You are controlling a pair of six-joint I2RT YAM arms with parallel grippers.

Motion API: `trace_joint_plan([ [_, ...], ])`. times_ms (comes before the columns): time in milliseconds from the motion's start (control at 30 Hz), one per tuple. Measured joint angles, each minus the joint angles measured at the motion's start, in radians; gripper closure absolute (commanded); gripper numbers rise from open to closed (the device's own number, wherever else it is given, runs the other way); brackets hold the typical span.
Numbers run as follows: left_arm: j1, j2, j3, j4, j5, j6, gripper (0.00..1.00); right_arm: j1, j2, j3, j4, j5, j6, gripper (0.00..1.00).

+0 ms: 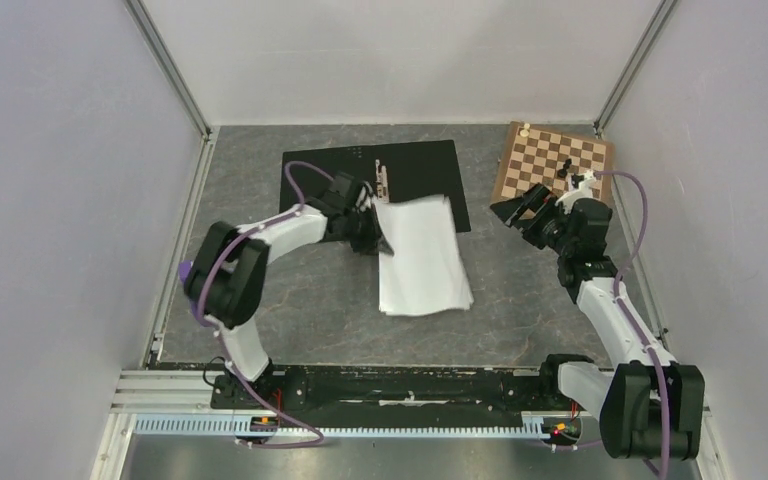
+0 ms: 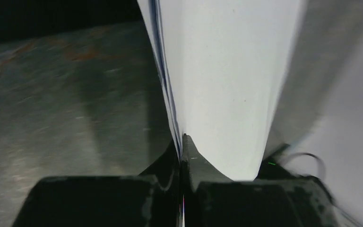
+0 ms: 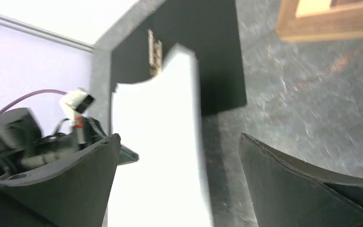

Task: Put the files into the folder

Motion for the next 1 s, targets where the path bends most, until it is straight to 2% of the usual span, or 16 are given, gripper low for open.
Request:
trace_joint_plan([
  [100,-0.053,0.146,-0.035,-0.158,-0.162,0.066,0.98,0.048,0.000,-0.050,-0.028,0.045,-0.056,0.02],
  [167,-0.091,0.156,-0.026,-0.203,-0.201,0.089,0.98,0.093,0.005,-0.071,-0.057,0.065,-0.093,0.02],
  [300,-0.183,0.150,0.080,-0.292,-0.406,0.186,0.98,0.174,0.014,-0.095,-0.075,0.095,-0.170,0.02],
  [433,-0.284,0.086,0.085,-0.271,-0.583,0.284,0.98,0.230,0.021,-0.147,-0.036,0.105,-0.233,0.02],
  [600,-0.374,-0.111,-0.074,-0.113,-0.697,0.406,0.98,0.246,0.038,-0.236,0.058,0.105,-0.290,0.02],
  [800,-0.361,-0.325,-0.327,0.171,-0.683,0.546,0.98,0.246,0.061,-0.415,0.385,0.053,-0.282,0.02],
  [900,-0.361,-0.346,-0.382,0.271,-0.650,0.594,0.98,0.246,0.098,-0.497,0.605,0.027,-0.249,0.02],
  [1000,-0.361,-0.346,-0.406,0.341,-0.620,0.628,0.98,0.246,0.203,-0.514,0.835,-0.012,-0.203,0.02],
])
